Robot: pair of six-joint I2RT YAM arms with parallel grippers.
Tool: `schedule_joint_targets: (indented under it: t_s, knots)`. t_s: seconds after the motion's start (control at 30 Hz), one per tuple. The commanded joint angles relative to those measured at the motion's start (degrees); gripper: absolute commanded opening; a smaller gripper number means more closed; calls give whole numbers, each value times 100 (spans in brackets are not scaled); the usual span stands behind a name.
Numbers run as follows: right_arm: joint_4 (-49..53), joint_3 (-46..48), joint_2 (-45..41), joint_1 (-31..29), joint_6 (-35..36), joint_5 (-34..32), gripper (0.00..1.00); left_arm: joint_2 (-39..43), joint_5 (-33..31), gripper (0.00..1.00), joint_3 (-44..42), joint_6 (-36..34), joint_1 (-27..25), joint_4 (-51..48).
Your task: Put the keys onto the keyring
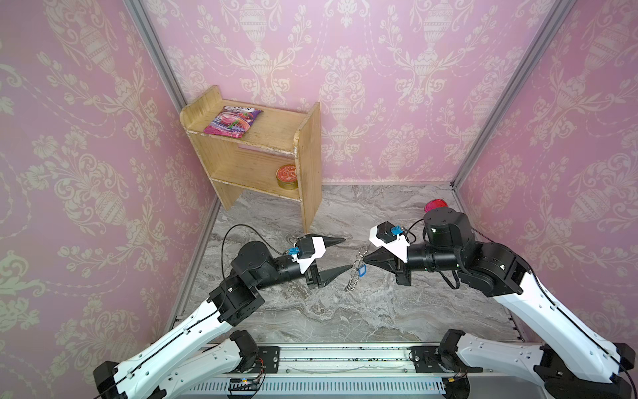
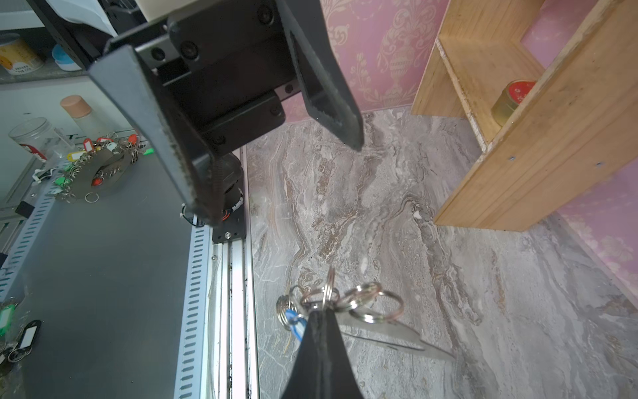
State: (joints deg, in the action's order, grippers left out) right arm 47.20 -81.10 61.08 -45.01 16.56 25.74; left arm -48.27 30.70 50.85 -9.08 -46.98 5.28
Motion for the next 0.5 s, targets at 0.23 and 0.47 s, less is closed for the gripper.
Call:
schedule_joint_targets:
  t_s: [0.23, 0.47]
  knots:
    - [696, -301, 193, -37, 312, 442, 0, -560, 595, 39, 577, -772, 31, -1423]
    - [747, -301, 256, -106, 357, 357, 0, -749, 1181, 29, 773, -501, 31, -1344]
